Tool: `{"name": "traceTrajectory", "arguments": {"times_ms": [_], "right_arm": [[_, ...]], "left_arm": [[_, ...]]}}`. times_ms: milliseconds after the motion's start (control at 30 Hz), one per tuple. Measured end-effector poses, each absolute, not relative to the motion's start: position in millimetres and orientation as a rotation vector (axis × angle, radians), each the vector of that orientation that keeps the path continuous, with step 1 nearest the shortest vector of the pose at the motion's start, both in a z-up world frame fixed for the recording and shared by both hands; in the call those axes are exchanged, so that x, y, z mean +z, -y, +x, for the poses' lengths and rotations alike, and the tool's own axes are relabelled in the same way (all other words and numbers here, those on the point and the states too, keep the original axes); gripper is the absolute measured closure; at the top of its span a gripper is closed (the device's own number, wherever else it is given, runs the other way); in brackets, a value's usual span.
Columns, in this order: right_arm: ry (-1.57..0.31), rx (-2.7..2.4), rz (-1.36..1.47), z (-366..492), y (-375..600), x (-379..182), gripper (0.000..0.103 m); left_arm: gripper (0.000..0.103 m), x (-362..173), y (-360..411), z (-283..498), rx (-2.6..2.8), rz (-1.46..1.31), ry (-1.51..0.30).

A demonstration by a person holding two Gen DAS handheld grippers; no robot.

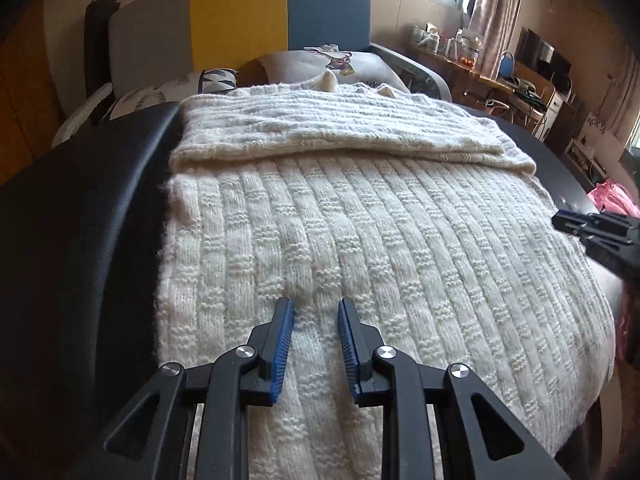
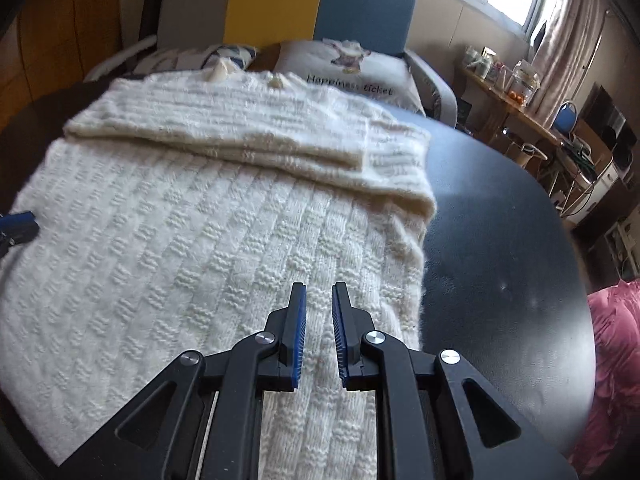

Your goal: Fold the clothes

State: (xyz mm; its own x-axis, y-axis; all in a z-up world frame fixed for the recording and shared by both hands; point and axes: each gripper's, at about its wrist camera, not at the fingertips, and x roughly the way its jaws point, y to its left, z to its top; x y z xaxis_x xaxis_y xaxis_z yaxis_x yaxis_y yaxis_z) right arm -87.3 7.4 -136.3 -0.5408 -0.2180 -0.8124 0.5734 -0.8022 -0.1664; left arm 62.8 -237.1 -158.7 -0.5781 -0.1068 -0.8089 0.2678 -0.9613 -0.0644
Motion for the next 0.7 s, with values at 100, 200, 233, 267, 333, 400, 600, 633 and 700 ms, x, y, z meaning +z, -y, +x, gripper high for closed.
{"name": "traceTrajectory", "arguments": {"times_ms": [100, 200, 233, 267, 333, 400, 600, 633, 700], "right_arm": [[-0.608, -2.337, 1.178, -89, -5, -145, 0.089], [-0.586, -2.333, 1.181, -92, -4, -145, 0.089], [-0.565, -2.337, 1.175, -94, -4, -143, 0.089], [-0.540, -2.344, 1.167, -98, -4, -140, 0.082], [-0.492, -2.353, 1.160, -107, -2, -137, 0.063], [-0.442, -2.348, 1.195, -120, -3, -142, 0.059], [-0.278, -2.325, 1.266, -139, -27, -154, 0.057], [-0.250, -2.319, 1.265, -140, -30, -152, 0.057], [-0.221, -2.321, 1.234, -143, -34, -143, 0.057]], "left_arm": [[0.080, -151, 238, 59, -2.616, 1.274, -0.250], [0.080, -139, 240, 52, -2.643, 1.216, -0.238], [0.079, -135, 243, 45, -2.650, 1.201, -0.234], [0.077, -133, 246, 38, -2.652, 1.190, -0.229], [0.076, -138, 256, 20, -2.610, 1.202, -0.224], [0.076, -149, 265, 7, -2.550, 1.241, -0.242], [0.076, -148, 275, 4, -2.587, 1.205, -0.265], [0.076, -148, 276, 3, -2.595, 1.198, -0.269], [0.076, -147, 279, 3, -2.610, 1.184, -0.276]]}}
